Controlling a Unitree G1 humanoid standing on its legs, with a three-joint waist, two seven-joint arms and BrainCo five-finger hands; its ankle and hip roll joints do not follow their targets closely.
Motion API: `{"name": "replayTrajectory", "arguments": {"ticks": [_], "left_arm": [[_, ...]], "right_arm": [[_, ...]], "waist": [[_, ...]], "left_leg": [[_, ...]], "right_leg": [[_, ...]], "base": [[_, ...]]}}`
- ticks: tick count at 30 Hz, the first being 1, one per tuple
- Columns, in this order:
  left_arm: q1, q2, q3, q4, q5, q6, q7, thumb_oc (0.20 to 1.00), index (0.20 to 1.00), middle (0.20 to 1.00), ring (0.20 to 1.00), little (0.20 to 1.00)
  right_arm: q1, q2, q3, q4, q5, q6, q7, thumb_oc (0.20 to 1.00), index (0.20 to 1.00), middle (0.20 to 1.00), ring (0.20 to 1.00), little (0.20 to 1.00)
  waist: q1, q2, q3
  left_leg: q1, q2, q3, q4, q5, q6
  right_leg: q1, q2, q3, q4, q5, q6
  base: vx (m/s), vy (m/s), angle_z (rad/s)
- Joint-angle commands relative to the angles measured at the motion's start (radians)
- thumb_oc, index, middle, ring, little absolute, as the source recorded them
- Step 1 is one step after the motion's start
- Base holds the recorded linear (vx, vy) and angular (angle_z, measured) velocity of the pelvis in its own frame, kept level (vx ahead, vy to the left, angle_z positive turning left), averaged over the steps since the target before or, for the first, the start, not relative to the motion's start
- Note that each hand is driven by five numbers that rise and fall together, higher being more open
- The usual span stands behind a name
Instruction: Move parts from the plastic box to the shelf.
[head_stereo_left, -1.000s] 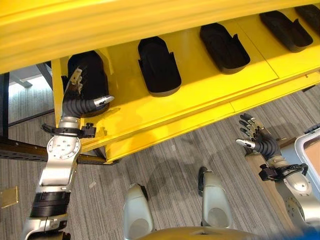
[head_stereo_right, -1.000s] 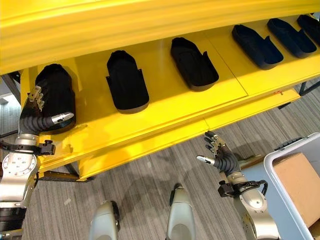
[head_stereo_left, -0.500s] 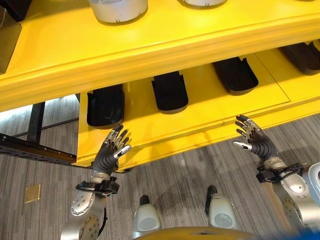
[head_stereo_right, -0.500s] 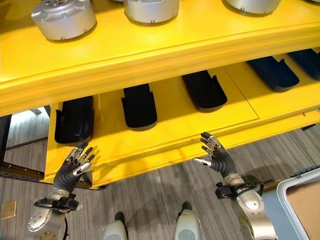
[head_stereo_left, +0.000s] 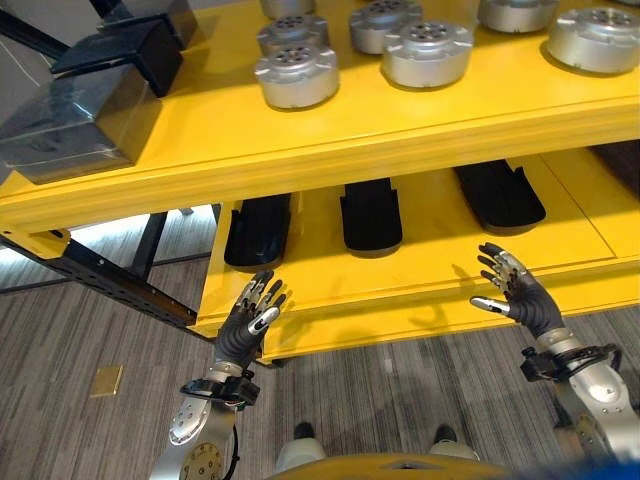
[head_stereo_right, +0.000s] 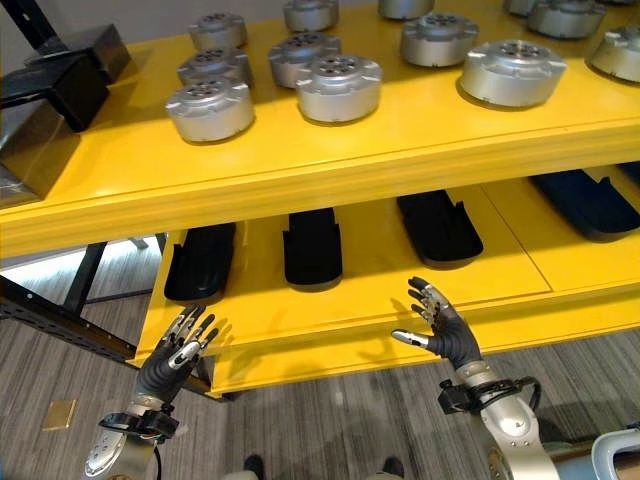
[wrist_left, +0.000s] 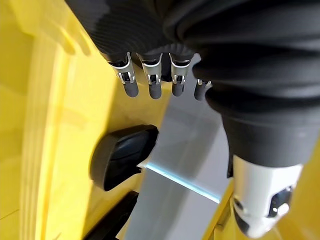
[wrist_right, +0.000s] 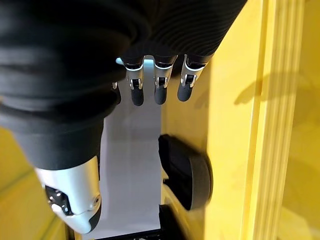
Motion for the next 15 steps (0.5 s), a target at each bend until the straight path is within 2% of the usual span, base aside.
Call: {"name": "replayTrajectory", "arguments": {"ticks": [1,3,4,6,15], "left_arm": [[-0.020,0.050,0.038,-0.005,0.009,-0.054,0.000,1.000,1.000,1.000,1.000,1.000],[-0.031,0.051,0.034,0.019,0.033,-0.060,0.014,1.000,1.000,1.000,1.000,1.000],[-0.071,0.042,0.021,0.070,0.061,-0.069,0.050,1.000,1.000,1.000,1.000,1.000],[-0.084,0.037,0.012,0.091,0.071,-0.068,0.062,1.000,1.000,1.000,1.000,1.000],[-0.090,0.034,0.017,0.128,0.108,-0.071,0.090,1.000,1.000,1.000,1.000,1.000]], "right_arm": [[-0.060,0.004,0.010,0.030,0.006,-0.038,-0.003,1.000,1.000,1.000,1.000,1.000],[-0.073,0.020,0.035,0.057,0.015,-0.029,-0.008,1.000,1.000,1.000,1.000,1.000],[-0.119,0.051,0.093,0.105,0.075,-0.009,-0.017,1.000,1.000,1.000,1.000,1.000],[-0.135,0.058,0.117,0.114,0.099,0.000,-0.017,1.000,1.000,1.000,1.000,1.000],[-0.145,0.071,0.158,0.130,0.136,0.008,-0.022,1.000,1.000,1.000,1.000,1.000]], "waist": [[0.006,-0.060,-0.016],[0.009,-0.070,-0.031],[0.014,-0.097,-0.045],[0.016,-0.109,-0.055],[0.016,-0.124,-0.074]], "left_leg": [[-0.013,-0.072,-0.001,0.022,-0.001,0.068],[-0.002,-0.086,0.007,0.001,-0.008,0.076],[0.014,-0.104,0.024,0.004,-0.029,0.091],[0.021,-0.110,0.027,0.010,-0.041,0.095],[0.046,-0.108,0.045,0.010,-0.051,0.097]], "right_leg": [[-0.034,-0.045,0.051,0.106,-0.091,-0.022],[-0.038,-0.062,0.056,0.101,-0.077,-0.008],[-0.043,-0.084,0.079,0.108,-0.061,0.012],[-0.034,-0.091,0.085,0.098,-0.054,0.020],[-0.021,-0.086,0.106,0.081,-0.048,0.026]], "base": [[0.03,0.144,0.05],[0.02,0.157,-0.06],[0.00,0.149,-0.23],[0.02,0.086,-0.29],[0.02,-0.003,-0.13]]}}
